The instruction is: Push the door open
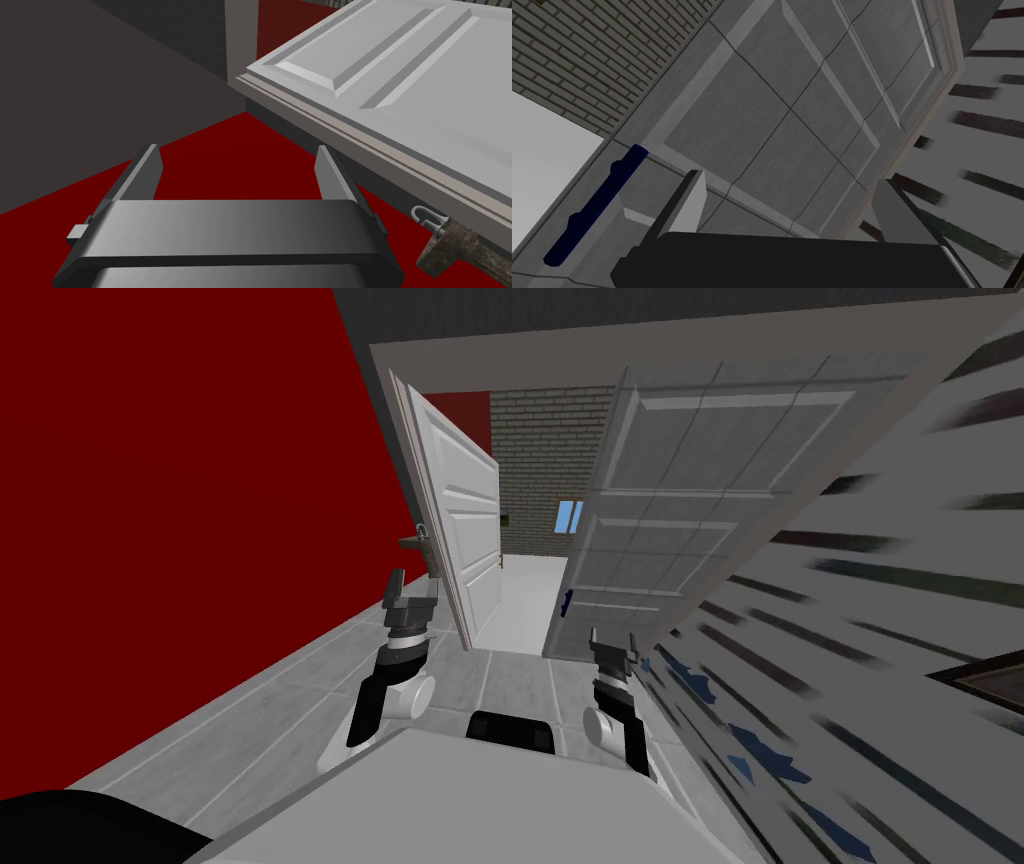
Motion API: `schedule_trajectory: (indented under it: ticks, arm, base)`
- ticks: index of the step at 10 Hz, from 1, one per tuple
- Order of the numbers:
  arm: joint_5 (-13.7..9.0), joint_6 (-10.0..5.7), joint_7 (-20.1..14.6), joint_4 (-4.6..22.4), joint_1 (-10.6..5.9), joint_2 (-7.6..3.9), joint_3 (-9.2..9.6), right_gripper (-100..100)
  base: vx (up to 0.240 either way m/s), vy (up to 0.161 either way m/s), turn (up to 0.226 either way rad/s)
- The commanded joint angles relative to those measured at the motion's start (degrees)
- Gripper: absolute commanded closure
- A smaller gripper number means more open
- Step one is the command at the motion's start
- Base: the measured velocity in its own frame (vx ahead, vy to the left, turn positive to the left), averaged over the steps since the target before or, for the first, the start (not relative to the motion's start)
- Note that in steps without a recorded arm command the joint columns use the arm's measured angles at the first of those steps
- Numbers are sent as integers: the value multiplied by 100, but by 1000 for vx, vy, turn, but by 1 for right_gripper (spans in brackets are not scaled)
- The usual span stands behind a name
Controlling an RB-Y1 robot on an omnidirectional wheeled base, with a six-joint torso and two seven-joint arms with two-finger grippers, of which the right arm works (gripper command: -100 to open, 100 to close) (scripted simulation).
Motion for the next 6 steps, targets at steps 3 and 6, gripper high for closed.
schedule_trajectory:
  ticks: [3, 6]
  arm:
    - [-295, -167, -293, 399, -32, 14, 37, -100]
    - [-616, -312, -588, 838, -112, 49, 60, -100]
  base:
    - [45, -97, 215]
    - [45, -100, 233]
